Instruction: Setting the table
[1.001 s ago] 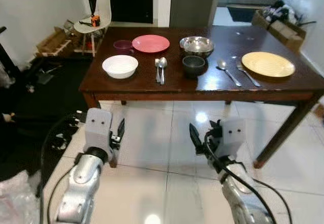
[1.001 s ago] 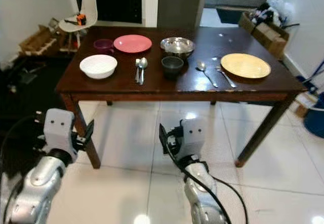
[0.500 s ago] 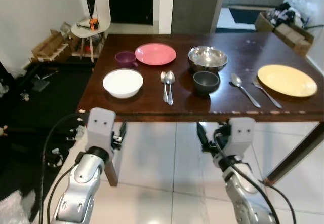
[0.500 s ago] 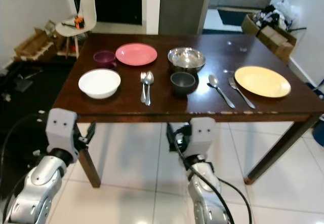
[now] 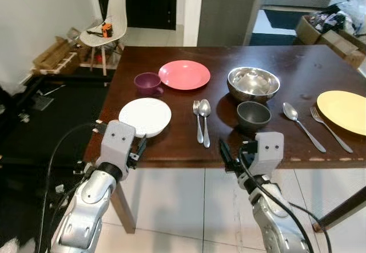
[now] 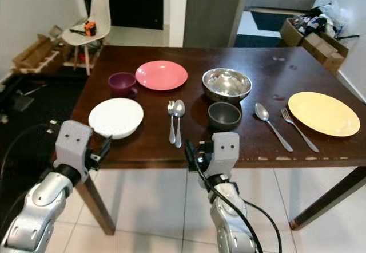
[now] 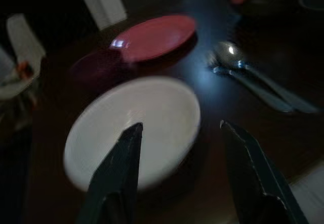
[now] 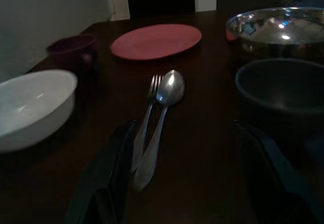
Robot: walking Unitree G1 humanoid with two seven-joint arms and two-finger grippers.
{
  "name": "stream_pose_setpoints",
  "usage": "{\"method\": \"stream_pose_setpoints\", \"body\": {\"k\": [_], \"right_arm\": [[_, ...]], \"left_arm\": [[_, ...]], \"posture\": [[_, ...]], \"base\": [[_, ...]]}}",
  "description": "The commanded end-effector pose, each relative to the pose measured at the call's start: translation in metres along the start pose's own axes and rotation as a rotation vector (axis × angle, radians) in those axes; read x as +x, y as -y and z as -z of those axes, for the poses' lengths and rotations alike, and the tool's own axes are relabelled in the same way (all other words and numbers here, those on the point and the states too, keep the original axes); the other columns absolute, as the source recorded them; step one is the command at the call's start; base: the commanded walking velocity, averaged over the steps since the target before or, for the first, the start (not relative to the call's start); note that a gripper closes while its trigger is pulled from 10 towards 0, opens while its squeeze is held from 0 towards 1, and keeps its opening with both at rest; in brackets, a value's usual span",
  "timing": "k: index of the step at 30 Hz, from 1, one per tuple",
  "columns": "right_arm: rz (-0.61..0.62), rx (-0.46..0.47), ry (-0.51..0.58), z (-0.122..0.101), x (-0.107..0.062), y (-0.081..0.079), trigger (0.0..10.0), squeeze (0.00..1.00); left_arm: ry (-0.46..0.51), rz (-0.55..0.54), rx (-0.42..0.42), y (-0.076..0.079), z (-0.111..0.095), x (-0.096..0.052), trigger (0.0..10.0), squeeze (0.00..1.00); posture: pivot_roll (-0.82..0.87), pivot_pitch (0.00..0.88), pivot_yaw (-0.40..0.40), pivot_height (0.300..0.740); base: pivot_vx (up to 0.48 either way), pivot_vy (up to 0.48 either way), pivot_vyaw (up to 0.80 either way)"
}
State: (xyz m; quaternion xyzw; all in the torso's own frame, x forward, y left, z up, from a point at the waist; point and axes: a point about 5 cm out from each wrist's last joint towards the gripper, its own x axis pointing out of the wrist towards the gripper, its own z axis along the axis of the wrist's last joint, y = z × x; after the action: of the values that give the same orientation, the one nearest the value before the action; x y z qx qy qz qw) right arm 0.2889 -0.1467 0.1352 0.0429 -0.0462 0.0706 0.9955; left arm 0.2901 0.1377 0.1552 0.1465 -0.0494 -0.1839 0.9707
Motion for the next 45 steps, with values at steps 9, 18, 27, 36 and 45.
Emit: {"method": "stream_pose_setpoints", "body": {"k": [9,18,27,36,45], "right_arm": [[-0.041,-0.016,-0.009,0.003,0.000,-0.006,10.0,0.00],[-0.080,-0.011,0.001,0.001,0.005,-0.016,10.0,0.00],[-0.133,-0.008,0.020,-0.004,0.010,-0.026,10.0,0.00],[-0.239,0.115,-0.105,0.007,0.048,-0.043,10.0,0.00],[-0.425,0.090,-0.266,0.016,0.073,-0.061,10.0,0.00]], "left_arm": [[0.034,0.248,0.138,-0.015,-0.023,0.004,10.0,0.00],[-0.229,0.302,0.286,-0.035,0.003,0.012,10.0,0.00],[-0.372,0.197,-0.021,-0.048,0.017,0.020,10.0,0.00],[-0.379,0.178,0.006,-0.041,0.017,0.022,10.0,0.00],[-0.441,0.073,-0.135,-0.036,0.034,0.029,10.0,0.00]], "posture": [[-0.08,0.000,0.101,0.740],[-0.07,0.000,0.108,0.740],[-0.06,0.000,0.110,0.740],[-0.03,0.000,0.103,0.740],[0.02,0.018,0.072,0.740]], "base": [[0.128,0.000,0.00],[0.000,0.000,0.00],[0.000,0.000,0.00],[0.000,0.000,0.00],[0.000,0.000,0.00]]}}
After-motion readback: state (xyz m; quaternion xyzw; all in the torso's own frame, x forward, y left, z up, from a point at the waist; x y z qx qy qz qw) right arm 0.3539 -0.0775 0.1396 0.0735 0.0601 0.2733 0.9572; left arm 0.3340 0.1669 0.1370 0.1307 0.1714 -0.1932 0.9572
